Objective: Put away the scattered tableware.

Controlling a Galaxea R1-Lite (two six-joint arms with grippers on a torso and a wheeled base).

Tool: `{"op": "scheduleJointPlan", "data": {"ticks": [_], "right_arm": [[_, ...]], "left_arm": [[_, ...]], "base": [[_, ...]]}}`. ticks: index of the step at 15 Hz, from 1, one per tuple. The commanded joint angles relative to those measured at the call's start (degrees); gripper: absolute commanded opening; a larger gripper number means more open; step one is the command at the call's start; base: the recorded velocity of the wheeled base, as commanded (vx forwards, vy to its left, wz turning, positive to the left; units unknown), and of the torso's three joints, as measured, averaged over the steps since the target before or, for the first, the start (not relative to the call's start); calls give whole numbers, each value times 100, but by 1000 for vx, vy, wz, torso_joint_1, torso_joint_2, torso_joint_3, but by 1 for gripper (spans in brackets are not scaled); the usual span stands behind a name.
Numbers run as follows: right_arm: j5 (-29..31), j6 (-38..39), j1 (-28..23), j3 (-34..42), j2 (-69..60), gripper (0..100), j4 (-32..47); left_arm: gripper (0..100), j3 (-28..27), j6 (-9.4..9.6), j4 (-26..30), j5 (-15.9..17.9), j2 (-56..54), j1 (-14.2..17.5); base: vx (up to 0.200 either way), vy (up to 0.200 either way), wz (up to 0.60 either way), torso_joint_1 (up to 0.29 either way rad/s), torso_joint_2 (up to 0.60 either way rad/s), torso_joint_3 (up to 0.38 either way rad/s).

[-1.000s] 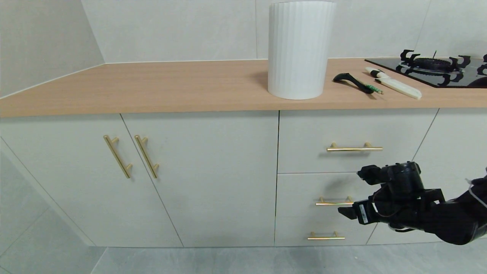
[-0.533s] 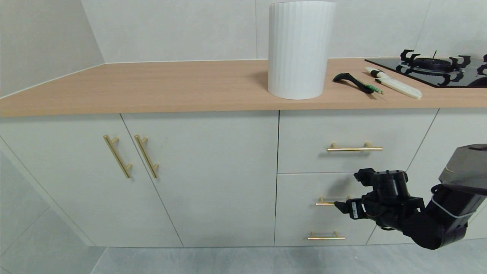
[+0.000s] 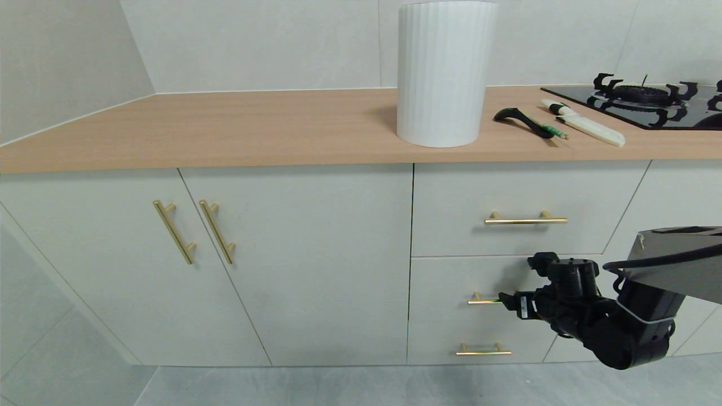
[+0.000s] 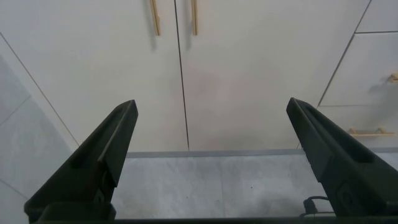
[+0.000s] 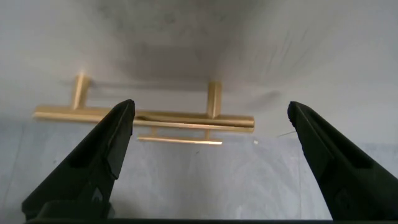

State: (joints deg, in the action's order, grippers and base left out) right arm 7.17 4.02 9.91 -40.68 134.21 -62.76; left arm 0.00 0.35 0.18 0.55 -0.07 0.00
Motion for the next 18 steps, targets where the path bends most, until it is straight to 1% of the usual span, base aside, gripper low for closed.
{"op": "scheduleJointPlan", "data": {"ticks": [1,5,13,17,18], "right_arm": [[13,2,2,-54,176,100,-79],[48,-7,2,-72,264,100,-193],[21,-77,64,192,229,100,-167],[-110,-77,64,526,-184,100,-123],[-146,-130,72,658,-448,100,44]], "left_arm": [[100,0,0,-1,7,7,0],[100,0,0,-1,7,7,0],[100,0,0,-1,-2,7,0],[100,0,0,-1,-2,7,0],[100,0,0,-1,-2,7,0]], "base": [[0,0,0,0,0,0],[0,0,0,0,0,0],[0,0,0,0,0,0],[0,0,0,0,0,0],[0,0,0,0,0,0]]}}
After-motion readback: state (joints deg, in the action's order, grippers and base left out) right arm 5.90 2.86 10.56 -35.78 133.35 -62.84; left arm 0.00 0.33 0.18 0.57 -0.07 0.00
